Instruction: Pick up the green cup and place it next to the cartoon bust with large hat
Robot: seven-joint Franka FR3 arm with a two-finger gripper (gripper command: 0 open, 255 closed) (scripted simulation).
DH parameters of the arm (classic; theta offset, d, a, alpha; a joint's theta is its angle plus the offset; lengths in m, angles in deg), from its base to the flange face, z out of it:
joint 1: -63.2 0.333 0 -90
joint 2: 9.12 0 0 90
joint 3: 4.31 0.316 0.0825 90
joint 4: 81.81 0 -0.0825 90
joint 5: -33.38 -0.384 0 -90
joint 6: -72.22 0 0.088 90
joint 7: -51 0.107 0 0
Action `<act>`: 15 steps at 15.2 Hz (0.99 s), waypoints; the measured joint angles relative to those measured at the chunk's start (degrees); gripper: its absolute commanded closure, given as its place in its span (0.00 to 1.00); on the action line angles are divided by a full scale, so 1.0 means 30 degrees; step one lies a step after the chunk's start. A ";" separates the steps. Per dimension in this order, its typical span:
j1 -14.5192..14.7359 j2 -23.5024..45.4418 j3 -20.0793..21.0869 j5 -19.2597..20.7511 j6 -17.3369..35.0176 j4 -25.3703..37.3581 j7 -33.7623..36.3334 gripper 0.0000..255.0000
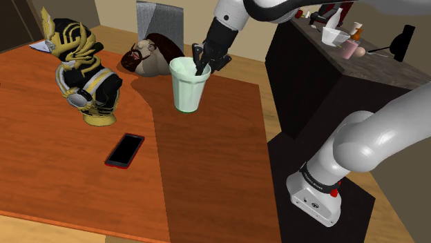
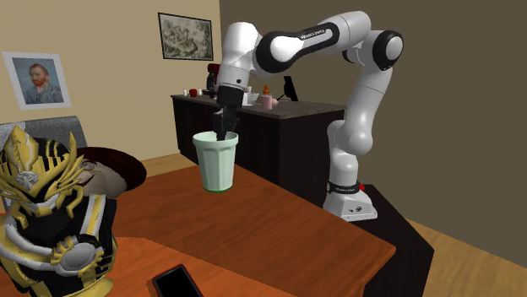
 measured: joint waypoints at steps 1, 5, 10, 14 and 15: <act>-0.0018 -0.0012 -0.0023 0.0037 -0.0238 0.0230 0.0036 1.00; -0.0057 -0.0209 -0.0117 0.0145 -0.1304 0.1113 0.0213 1.00; -0.0141 -0.0199 -0.0237 0.0319 -0.2601 0.2426 0.0411 1.00; -0.0198 -0.0145 -0.0318 0.0441 -0.3554 0.3442 0.0558 1.00; -0.0217 -0.0054 -0.0321 0.0490 -0.3791 0.3770 0.0613 1.00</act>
